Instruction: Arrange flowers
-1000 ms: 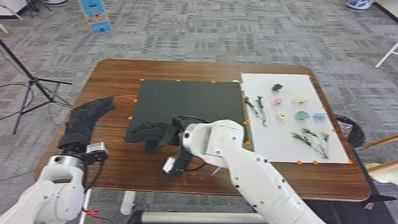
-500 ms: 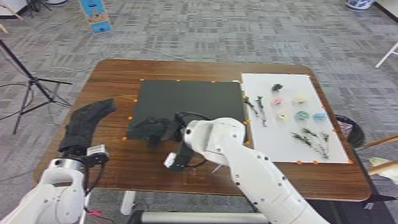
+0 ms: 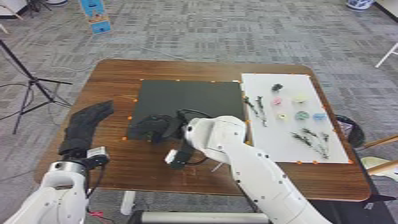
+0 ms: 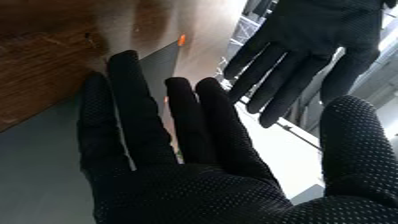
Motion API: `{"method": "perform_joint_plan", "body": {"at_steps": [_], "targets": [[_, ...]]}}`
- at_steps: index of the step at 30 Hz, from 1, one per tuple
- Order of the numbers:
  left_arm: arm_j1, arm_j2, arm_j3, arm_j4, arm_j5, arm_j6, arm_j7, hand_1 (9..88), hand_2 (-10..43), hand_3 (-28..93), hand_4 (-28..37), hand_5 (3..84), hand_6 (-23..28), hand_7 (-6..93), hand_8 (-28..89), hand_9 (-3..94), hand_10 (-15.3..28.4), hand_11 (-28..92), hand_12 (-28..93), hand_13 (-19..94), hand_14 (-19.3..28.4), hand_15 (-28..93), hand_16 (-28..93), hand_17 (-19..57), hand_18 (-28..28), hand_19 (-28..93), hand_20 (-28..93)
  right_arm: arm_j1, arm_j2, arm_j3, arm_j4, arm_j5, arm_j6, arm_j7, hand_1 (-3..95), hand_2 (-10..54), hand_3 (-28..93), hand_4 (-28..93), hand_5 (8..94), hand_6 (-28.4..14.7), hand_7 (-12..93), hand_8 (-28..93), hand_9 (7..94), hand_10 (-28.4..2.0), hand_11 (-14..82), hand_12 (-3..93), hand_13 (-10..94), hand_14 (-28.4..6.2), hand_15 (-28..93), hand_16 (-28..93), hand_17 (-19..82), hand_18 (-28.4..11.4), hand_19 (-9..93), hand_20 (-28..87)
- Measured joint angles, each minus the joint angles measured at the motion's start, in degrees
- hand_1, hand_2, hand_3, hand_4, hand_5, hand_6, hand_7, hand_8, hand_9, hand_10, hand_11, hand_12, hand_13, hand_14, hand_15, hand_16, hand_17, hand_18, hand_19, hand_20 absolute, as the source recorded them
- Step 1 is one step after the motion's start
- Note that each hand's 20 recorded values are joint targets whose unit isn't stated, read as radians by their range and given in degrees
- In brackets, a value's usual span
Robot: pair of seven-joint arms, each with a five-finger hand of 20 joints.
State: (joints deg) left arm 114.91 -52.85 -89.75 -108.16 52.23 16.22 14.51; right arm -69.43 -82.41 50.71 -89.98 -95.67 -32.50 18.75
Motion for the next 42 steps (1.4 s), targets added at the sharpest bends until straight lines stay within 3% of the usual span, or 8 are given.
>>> {"method": "perform_joint_plan", "body": {"at_steps": [2,6,8,14,22,27,32,42], "targets": [[0.6,-0.37,0.01,-0.15,-1.48,2.52,1.50,21.6,11.3,75,-28.3,51.4,0.9,17.0,-9,52.2,12.3,17,12,36,13.4,11,0,3.0,10.0,5,15,-0.1,0.7,0.1,-0.9,1.5,-0.5,0.4,10.5,14.0,58,-16,40.2,-8.7,7,-7,43.3,-14.7,5.1,8.0,39,-22.3,28,29,10,-22.0,47,41],[2.5,-0.78,-0.36,-0.46,-7.91,9.95,3.56,21.5,11.2,75,-28.3,51.5,0.8,17.2,-9,52.3,12.2,17,12,37,13.5,11,0,2.6,10.0,4,15,-0.6,3.7,0.4,-5.1,7.4,-1.1,1.2,10.8,13.6,58,-16,40.4,-8.6,7,-7,43.4,-14.7,4.9,8.9,39,-22.5,29,28,10,-22.1,47,41],[4.0,-0.91,-1.15,-0.38,-8.50,11.13,3.20,21.5,11.2,75,-28.3,51.4,0.9,17.1,-9,52.2,12.0,17,12,38,13.4,11,0,2.2,10.0,4,15,-0.9,5.5,0.8,-7.6,10.1,-0.9,1.3,10.8,13.5,58,-16,40.5,-8.6,7,-7,43.5,-14.8,4.8,9.0,39,-22.5,29,28,10,-22.1,47,41],[5.8,-0.93,-1.54,0.19,-6.41,9.99,2.03,21.6,11.2,75,-28.3,51.1,1.0,16.7,-9,51.9,11.9,17,12,38,13.6,12,-1,1.8,10.1,3,14,-1.9,10.3,3.9,-14.0,14.2,3.3,0.9,11.3,13.5,58,-15,40.9,-8.5,7,-7,44.0,-14.7,4.9,9.4,38,-22.4,28,28,10,-22.1,47,41],[5.1,-0.93,-0.09,-0.58,-3.04,4.37,0.63,21.7,11.2,75,-28.3,50.8,0.9,16.8,-8,51.5,11.9,17,12,37,13.6,11,-1,1.6,10.3,4,14,-6.7,17.6,11.3,-25.3,10.2,12.9,-6.6,25.2,7.3,59,-14,52.6,-6.0,15,-8,61.0,-16.4,11.2,14.0,52,-18.1,34,26,19,-21.8,54,44],[6.2,-1.43,-0.20,-2.06,-2.56,4.44,0.62,21.7,11.1,75,-28.3,50.8,0.9,16.9,-8,51.5,11.9,17,12,37,13.6,11,0,1.6,10.4,4,14,-11.5,24.8,13.5,-29.8,-7.7,31.7,-11.3,30.4,-2.1,61,-13,58.0,-4.4,19,-8,69.0,-16.3,16.7,18.6,63,-15.9,41,28,25,-23.2,64,50],[7.4,-1.73,-1.12,-2.55,-2.60,5.22,0.84,21.6,11.1,75,-28.3,50.8,0.9,16.9,-8,51.5,11.9,17,12,37,13.7,11,0,1.5,10.4,4,14,-12.9,30.7,16.0,-24.4,-20.3,41.0,-11.6,29.6,-9.4,65,-15,62.3,-2.9,23,-8,72.0,-15.6,21.0,21.5,67,-15.3,51,32,29,-24.4,73,58],[7.0,-1.74,-1.42,-2.54,-1.31,5.12,0.75,21.5,11.1,75,-28.3,50.7,0.9,16.9,-8,51.3,12.0,17,12,37,13.8,11,0,1.5,10.5,4,14,-13.7,36.3,25.2,-17.2,-37.1,32.8,-10.4,25.3,-9.5,64,-16,64.5,-3.2,26,-7,73.7,-15.6,25.1,24.4,65,-16.2,53,34,28,-25.0,73,59]]}}
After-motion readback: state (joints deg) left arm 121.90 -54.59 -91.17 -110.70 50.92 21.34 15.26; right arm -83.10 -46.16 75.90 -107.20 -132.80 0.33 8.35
